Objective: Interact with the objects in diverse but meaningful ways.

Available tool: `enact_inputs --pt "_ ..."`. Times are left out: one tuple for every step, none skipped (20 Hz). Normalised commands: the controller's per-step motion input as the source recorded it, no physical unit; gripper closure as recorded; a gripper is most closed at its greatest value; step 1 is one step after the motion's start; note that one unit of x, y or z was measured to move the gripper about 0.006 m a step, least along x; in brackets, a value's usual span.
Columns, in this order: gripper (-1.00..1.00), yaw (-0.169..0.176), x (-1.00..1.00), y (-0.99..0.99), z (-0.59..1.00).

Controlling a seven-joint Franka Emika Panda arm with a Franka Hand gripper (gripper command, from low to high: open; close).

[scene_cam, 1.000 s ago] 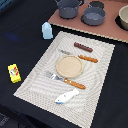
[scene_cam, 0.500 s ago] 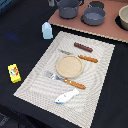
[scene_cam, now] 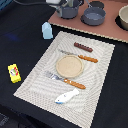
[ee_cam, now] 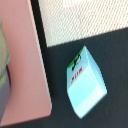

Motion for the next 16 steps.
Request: enact_inputs --pt "-1.00 0.027 0.47 -0.14 -0.43" --pt "-1.00 0.033 0.42 -0.18 -0.44" --pt "-1.00 0.032 0.41 -0.15 -0.43" --pt "-1.00 0.030 0.46 -0.02 -0.40" --pt "-1.00 0.028 0.51 0.00 -0.39" --pt "-1.00 0.027 0.52 0.00 -0.40" --pt "-1.00 0.026 0.52 -0.01 -0.43" --pt "-1.00 0.026 0.51 -0.05 -0.45" --pt "-1.00 0.029 0.53 -0.05 -0.46" --pt "-1.00 0.026 0.57 -0.03 -0.43" --pt "-1.00 0.016 0.60 -0.01 -0.41" --pt "-1.00 0.009 0.56 -0.07 -0.39" --pt "-1.00 0.007 0.55 -0.10 -0.39" --pt "-1.00 0.011 0.52 -0.16 -0.42" --pt "-1.00 0.013 0.49 -0.17 -0.44" --pt "-1.00 0.019 0.47 -0.17 -0.43"
